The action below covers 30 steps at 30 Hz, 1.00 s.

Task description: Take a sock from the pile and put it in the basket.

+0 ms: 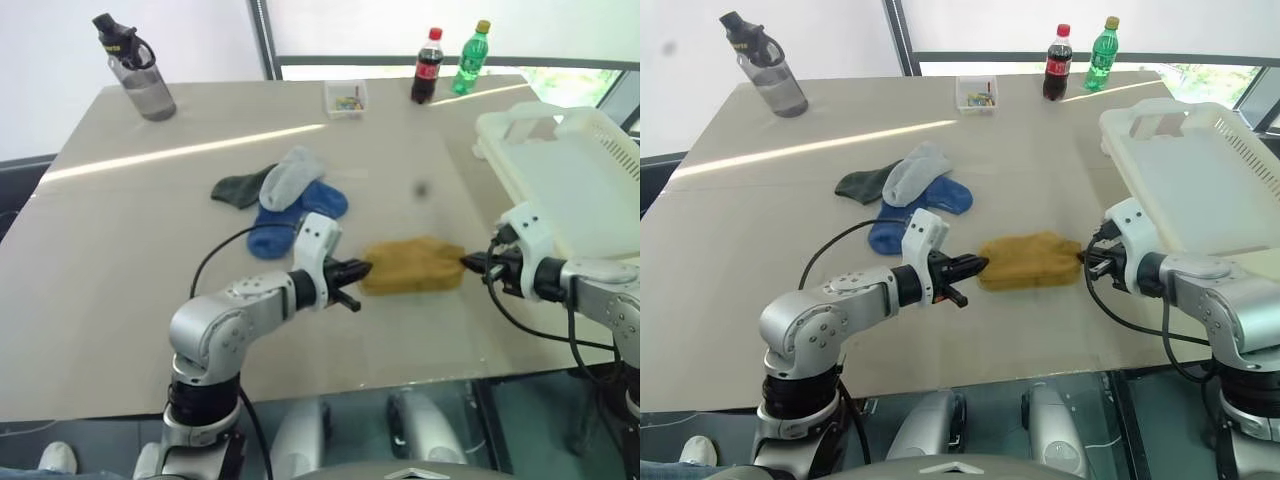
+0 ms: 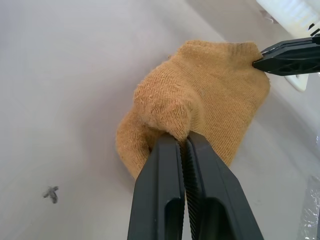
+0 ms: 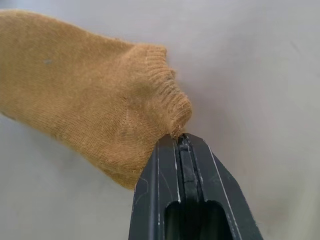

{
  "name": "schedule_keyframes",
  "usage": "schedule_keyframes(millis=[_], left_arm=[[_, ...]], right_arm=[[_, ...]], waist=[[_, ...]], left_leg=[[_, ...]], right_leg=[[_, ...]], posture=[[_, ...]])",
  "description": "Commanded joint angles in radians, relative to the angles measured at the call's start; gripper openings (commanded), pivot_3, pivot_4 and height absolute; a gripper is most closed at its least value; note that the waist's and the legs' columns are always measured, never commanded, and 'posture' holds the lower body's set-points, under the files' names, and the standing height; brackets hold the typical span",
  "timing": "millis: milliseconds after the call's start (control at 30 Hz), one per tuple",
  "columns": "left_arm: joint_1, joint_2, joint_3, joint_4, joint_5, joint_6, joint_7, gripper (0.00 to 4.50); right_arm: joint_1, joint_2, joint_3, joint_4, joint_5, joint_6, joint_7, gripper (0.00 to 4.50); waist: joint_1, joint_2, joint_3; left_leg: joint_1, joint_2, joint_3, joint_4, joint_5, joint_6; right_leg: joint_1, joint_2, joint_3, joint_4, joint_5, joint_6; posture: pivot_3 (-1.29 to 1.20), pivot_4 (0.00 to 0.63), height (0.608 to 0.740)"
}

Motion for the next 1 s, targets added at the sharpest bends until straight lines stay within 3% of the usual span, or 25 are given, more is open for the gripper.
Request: schedule_keyframes(millis=[33,400,500,567,600,667,700,800,833,867,933,1000], left_arm=[[-0.001,0.005,-0.012,-0.012,-0.014,-0.014,-0.012,0.12],[0.018,0.04,-0.07,0.009,0.007,-0.066,-0.025,0.12],[0.024,0.052,-0.082,0.018,0.027,-0.097,-0.024,0.0],[0.027,0.053,-0.084,0.026,0.033,-0.108,-0.022,0.0],[0.03,0.053,-0.086,0.027,0.033,-0.113,-0.025,0.52],[0.034,0.053,-0.09,0.026,0.033,-0.117,-0.028,1.03],[0.036,0.054,-0.093,0.025,0.035,-0.12,-0.028,1.21],[0.038,0.053,-0.095,0.025,0.04,-0.123,-0.024,2.5],[0.039,0.052,-0.095,0.026,0.04,-0.124,-0.023,2.62],[0.04,0.049,-0.095,0.026,0.04,-0.124,-0.022,3.33],[0.042,0.047,-0.095,0.026,0.041,-0.125,-0.021,4.21],[0.043,0.047,-0.095,0.026,0.042,-0.125,-0.02,4.48]], right_arm=[[0.018,-0.025,-0.03,-0.04,0.019,0.015,-0.001,0.0],[0.046,-0.026,-0.023,-0.03,0.017,0.002,-0.036,0.0],[0.043,-0.027,-0.025,-0.02,0.003,-0.026,-0.044,0.84],[0.043,-0.026,-0.026,-0.016,-0.005,-0.042,-0.053,1.69],[0.044,-0.03,-0.023,-0.018,-0.005,-0.043,-0.051,2.28],[0.052,-0.048,-0.019,-0.026,0.001,-0.041,-0.035,3.07],[0.056,-0.061,-0.018,-0.032,0.003,-0.045,-0.023,3.07],[0.041,-0.06,-0.046,-0.031,0.017,-0.059,-0.014,3.07],[0.023,-0.043,-0.063,-0.03,0.031,-0.075,-0.011,3.07],[0.006,-0.018,-0.079,-0.032,0.055,-0.086,-0.006,3.07],[-0.01,0.03,-0.076,-0.05,0.1,-0.092,0.003,3.07],[-0.005,0.067,-0.05,-0.064,0.121,-0.097,0.001,3.07]], waist=[[0.0,0.0,0.0],[0.0,0.0,0.0],[0.0,0.0,0.0],[0.0,0.0,0.0],[0.0,0.0,0.0],[0.0,0.0,0.0],[0.001,0.0,0.0],[0.001,0.0,0.0],[0.001,0.0,0.0],[-0.001,0.0,0.0],[-0.003,0.0,0.0],[-0.002,0.0,0.0]], left_leg=[[0.0,0.0,0.0,0.0,0.0,0.0],[0.0,0.0,0.0,0.0,0.0,0.0],[0.0,0.0,0.0,0.0,0.0,0.0],[0.0,0.0,0.0,0.0,0.0,0.0],[0.0,0.0,0.0,0.0,0.0,0.0],[0.0,0.0,0.0,0.0,0.0,0.0],[0.0,0.0,0.0,0.0,0.0,0.0],[0.0,0.0,0.0,0.0,0.0,0.0],[0.0,0.0,0.0,0.0,0.0,0.0],[0.0,0.0,0.0,0.0,0.0,0.0],[0.0,0.0,0.001,0.0,0.0,0.0],[0.0,0.001,0.0,0.0,0.0,0.0]], right_leg=[[0.0,0.0,0.0,0.0,0.0,0.0],[0.0,0.0,0.0,0.0,-0.001,0.001],[0.0,0.0,0.0,0.0,-0.001,0.001],[0.0,0.0,0.0,0.0,-0.001,0.001],[0.0,0.0,0.0,0.0,-0.001,0.001],[0.0,0.0,0.0,-0.001,-0.001,0.002],[0.0,0.0,0.0,-0.001,-0.001,0.001],[0.0,0.0,0.0,-0.001,-0.001,0.001],[0.0,0.0,0.0,-0.001,-0.001,0.001],[0.0,0.0,0.0,-0.001,-0.001,0.001],[0.0,0.0,0.001,-0.001,-0.001,0.002],[0.0,0.001,0.001,-0.001,-0.001,0.002]], posture=[[0.0,0.15,0.74],[0.0,0.15,0.74],[0.0,0.15,0.74],[0.0,0.15,0.74],[0.0,0.15,0.74],[0.0,0.15,0.74],[0.0,0.15,0.74],[0.0,0.15,0.74],[0.0,0.15,0.74],[0.0,0.15,0.74],[0.0,0.15,0.74],[0.0,0.15,0.74]])
